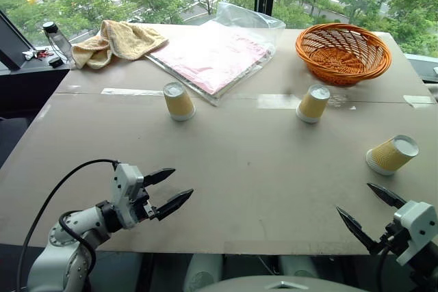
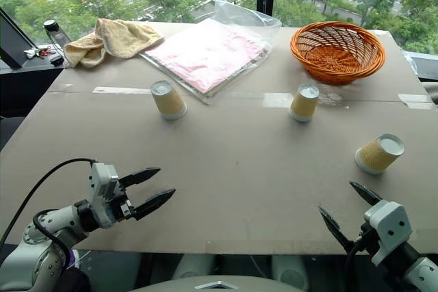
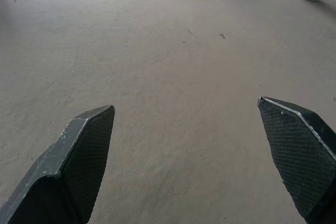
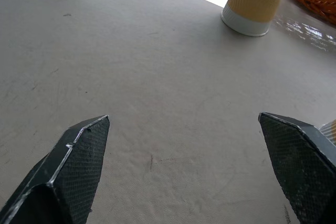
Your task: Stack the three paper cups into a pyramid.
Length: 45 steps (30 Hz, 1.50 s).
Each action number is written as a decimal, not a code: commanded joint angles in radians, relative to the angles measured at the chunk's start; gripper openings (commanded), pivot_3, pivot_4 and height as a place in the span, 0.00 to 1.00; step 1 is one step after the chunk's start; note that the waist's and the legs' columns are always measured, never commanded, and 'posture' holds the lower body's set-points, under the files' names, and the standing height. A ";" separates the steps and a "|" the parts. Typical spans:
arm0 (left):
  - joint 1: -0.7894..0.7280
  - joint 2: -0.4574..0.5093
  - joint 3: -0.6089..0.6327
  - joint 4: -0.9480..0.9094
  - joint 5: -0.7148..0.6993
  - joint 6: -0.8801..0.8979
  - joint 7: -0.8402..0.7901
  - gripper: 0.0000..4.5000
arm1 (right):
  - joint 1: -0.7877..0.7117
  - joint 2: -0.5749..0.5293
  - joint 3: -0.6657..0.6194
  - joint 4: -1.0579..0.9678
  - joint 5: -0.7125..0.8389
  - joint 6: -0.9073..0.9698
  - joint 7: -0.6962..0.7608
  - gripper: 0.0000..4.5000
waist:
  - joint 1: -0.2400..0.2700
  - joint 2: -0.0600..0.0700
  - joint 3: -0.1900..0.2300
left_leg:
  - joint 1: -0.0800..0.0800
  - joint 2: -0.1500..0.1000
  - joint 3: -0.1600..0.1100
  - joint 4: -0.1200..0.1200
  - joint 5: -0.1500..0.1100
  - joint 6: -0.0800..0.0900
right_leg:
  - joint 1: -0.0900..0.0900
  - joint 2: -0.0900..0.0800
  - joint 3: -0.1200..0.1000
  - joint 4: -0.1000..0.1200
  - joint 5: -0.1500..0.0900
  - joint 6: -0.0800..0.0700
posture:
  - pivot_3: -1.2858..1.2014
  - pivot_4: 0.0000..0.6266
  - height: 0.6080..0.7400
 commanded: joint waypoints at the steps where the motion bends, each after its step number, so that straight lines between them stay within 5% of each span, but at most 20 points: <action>1: -0.048 -0.017 0.022 -0.013 -0.035 0.015 0.036 1.00 | -0.043 -0.006 0.036 -0.041 0.002 0.015 -0.024 1.00 | 0.000 0.000 0.000 | 0.000 0.000 0.000 0.000 0.000 0.000 | 0.000 0.000 0.000 0.000 0.000 0.000 | 0.52 0.24 1.00; 7: -0.250 -0.075 0.085 0.071 -0.038 0.100 0.261 1.00 | -0.235 -0.036 0.130 -0.185 0.122 0.133 -0.055 1.00 | 0.000 0.000 -0.001 | 0.004 0.001 -0.002 0.003 0.000 0.000 | 0.006 0.001 -0.002 0.001 -0.002 0.004 | 0.52 0.24 1.00; 14: -0.494 -0.026 0.050 0.220 0.055 0.155 0.365 1.00 | -0.343 -0.167 0.190 -0.306 0.256 0.236 -0.006 1.00 | 0.005 -0.002 -0.001 | 0.002 -0.001 -0.005 0.001 0.000 0.000 | 0.006 0.002 -0.004 0.000 0.002 0.004 | 0.52 0.24 1.00; 22: -0.774 -0.021 -0.095 0.480 0.178 0.058 0.269 1.00 | -0.272 -0.188 0.171 -0.327 0.259 0.195 0.025 1.00 | 0.013 -0.002 -0.001 | 0.002 -0.002 -0.005 0.003 0.000 0.000 | 0.006 0.002 -0.003 0.000 0.002 0.004 | 0.52 0.24 1.00; 34: -1.037 -0.088 -0.154 0.878 0.312 -0.100 0.273 1.00 | -0.160 -0.137 0.183 -0.396 0.207 0.164 -0.043 1.00 | -0.002 -0.003 -0.001 | 0.002 -0.002 -0.005 0.003 0.000 0.000 | 0.006 0.002 -0.004 0.000 0.003 0.005 | 0.52 0.24 1.00; 40: -1.101 -0.099 -0.150 1.001 0.337 -0.189 0.241 0.54 | -0.140 -0.118 0.199 -0.403 0.189 0.154 -0.073 1.00 | -0.003 -0.004 -0.001 | 0.001 -0.002 -0.005 0.003 0.000 0.000 | 0.006 0.002 -0.004 0.000 0.003 0.005 | 0.52 0.24 1.00; 45: -1.033 -0.089 -0.137 0.787 0.146 -0.044 -0.051 0.50 | -0.112 -0.099 0.210 -0.395 0.157 0.144 -0.092 1.00 | -0.004 -0.004 0.000 | 0.001 -0.002 -0.005 0.003 0.000 0.000 | 0.006 0.002 -0.004 0.000 0.003 0.005 | 0.52 0.24 1.00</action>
